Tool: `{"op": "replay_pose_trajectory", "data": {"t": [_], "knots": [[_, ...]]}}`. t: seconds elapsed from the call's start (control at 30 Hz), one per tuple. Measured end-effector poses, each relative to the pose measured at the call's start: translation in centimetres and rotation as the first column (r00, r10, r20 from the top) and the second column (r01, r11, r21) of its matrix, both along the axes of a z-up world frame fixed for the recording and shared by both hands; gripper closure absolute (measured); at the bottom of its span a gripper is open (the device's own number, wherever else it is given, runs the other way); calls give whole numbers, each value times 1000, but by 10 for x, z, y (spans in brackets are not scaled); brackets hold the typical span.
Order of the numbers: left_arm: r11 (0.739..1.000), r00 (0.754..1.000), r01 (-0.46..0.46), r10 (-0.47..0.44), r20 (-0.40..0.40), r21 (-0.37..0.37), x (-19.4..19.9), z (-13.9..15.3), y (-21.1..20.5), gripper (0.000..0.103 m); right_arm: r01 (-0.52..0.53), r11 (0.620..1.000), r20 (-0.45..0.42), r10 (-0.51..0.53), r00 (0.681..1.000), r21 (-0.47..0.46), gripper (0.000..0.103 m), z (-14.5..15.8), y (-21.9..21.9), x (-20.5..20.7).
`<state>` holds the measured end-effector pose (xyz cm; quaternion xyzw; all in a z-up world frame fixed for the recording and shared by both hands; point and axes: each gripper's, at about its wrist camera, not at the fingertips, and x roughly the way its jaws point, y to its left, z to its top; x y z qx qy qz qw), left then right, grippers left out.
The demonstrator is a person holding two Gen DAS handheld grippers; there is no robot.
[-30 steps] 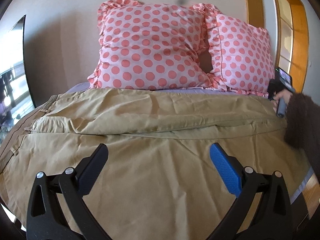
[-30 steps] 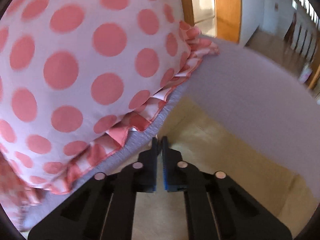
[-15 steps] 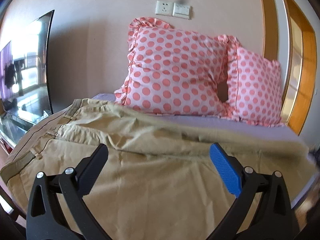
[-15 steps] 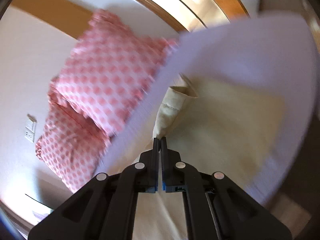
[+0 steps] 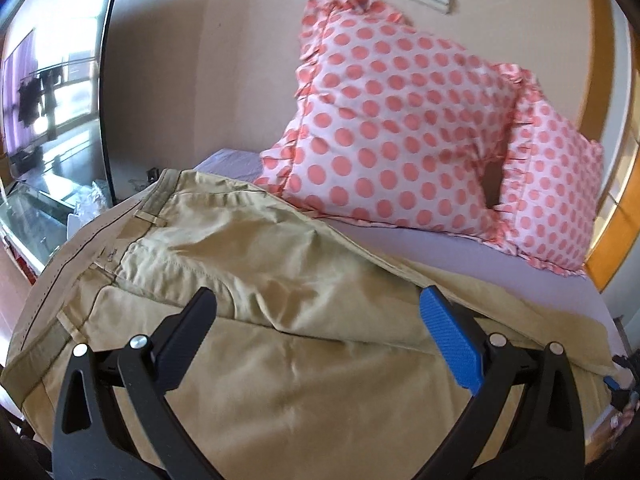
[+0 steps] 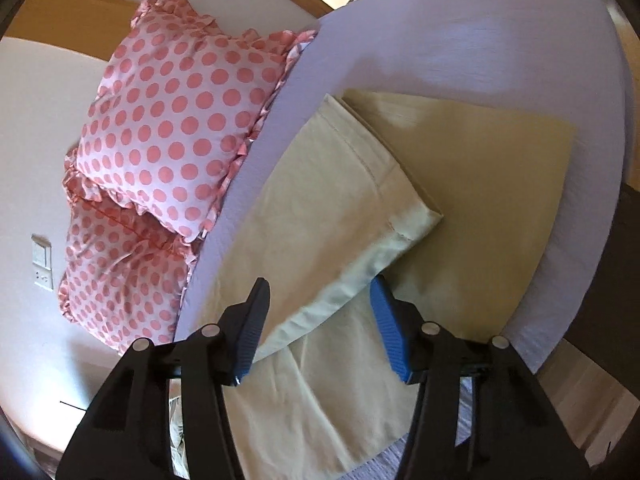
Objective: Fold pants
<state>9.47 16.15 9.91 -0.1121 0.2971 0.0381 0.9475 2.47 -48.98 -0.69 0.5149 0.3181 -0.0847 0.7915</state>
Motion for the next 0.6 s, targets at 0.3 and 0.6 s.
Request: {"op": "replay_pose_trajectory", "data": {"t": [0.3, 0.6], "knots": [[998, 991, -15, 8, -130, -55, 75, -9, 18, 3, 17, 1000, 237, -16, 972, -4, 101, 3, -11, 14], [981, 933, -117, 55, -354, -155, 168, -53, 43, 41, 12, 1000, 278, -11, 961, -2, 101, 9, -12, 7]]}}
